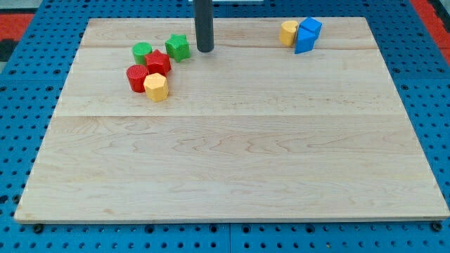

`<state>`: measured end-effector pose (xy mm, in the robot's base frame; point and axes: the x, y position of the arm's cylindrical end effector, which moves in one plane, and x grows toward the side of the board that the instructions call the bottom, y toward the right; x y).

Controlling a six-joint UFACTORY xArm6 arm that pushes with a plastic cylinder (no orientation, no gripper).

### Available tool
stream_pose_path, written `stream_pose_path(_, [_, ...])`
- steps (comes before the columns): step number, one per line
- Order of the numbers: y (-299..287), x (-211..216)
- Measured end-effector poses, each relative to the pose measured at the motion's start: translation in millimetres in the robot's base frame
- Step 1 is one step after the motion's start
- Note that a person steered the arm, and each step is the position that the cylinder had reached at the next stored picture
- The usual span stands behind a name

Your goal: Move arm towards the top

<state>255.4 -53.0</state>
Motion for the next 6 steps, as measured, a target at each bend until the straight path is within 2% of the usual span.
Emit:
stream_pose_path(1, [-59.5,-17.5])
stream_pose_path(2, [-19.3,41.4])
stream_pose_path(3, [-12.7,52.0])
stream_pose_path(4, [-32.9,-0.7])
stream_pose_path(6, [-42.9,-14.9])
